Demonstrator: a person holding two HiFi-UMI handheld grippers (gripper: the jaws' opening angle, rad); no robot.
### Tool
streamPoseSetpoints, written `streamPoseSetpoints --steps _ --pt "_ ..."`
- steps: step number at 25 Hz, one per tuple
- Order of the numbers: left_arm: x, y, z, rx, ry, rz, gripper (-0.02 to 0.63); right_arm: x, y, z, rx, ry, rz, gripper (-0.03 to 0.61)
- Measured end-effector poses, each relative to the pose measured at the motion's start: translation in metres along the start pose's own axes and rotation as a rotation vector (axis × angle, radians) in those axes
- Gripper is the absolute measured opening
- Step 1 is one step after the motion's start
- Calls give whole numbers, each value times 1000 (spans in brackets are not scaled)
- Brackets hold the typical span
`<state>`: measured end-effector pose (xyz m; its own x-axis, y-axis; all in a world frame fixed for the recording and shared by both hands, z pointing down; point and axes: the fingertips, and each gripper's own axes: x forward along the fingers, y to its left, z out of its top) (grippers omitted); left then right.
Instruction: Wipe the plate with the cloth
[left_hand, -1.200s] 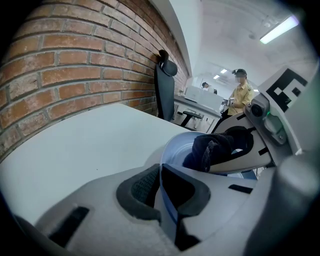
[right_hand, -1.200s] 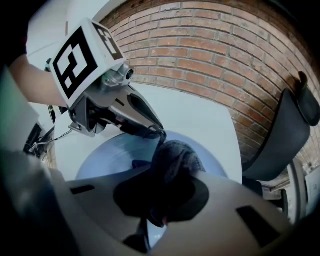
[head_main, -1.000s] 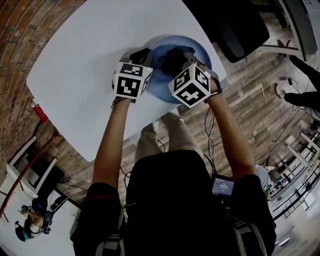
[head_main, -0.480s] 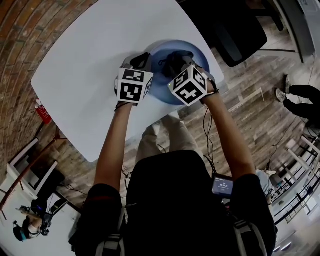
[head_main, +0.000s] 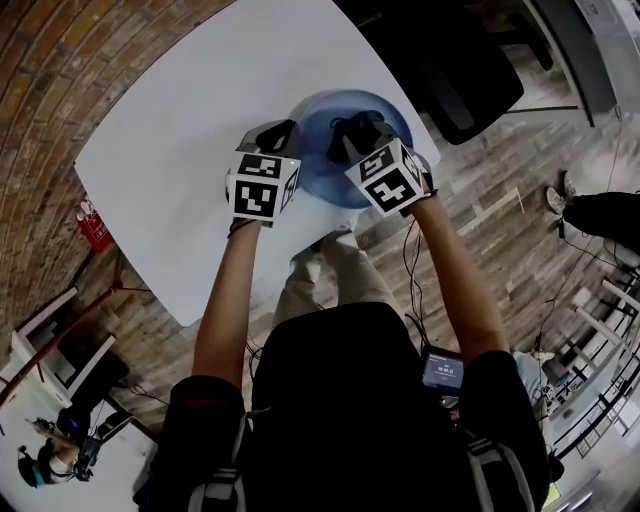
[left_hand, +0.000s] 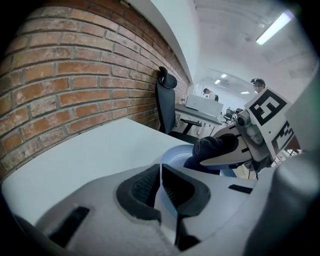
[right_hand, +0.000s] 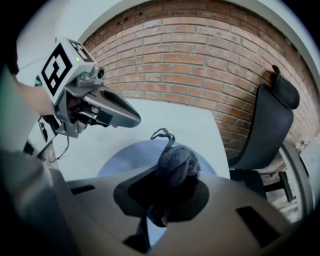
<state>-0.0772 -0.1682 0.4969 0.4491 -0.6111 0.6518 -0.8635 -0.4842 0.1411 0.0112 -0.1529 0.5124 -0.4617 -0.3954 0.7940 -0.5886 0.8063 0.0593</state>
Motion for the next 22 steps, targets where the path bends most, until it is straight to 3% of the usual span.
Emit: streamPoseSetpoints --steps 9,17,22 --pt "-47 -25 17 41 -68 -25 29 -58 11 38 15 -171 -104 41" --pt "-90 -45 33 62 -137 -54 29 -115 23 69 152 -332 -150 41" --pt "-121 -59 41 69 -178 -76 29 -148 37 83 185 -395 -174 41"
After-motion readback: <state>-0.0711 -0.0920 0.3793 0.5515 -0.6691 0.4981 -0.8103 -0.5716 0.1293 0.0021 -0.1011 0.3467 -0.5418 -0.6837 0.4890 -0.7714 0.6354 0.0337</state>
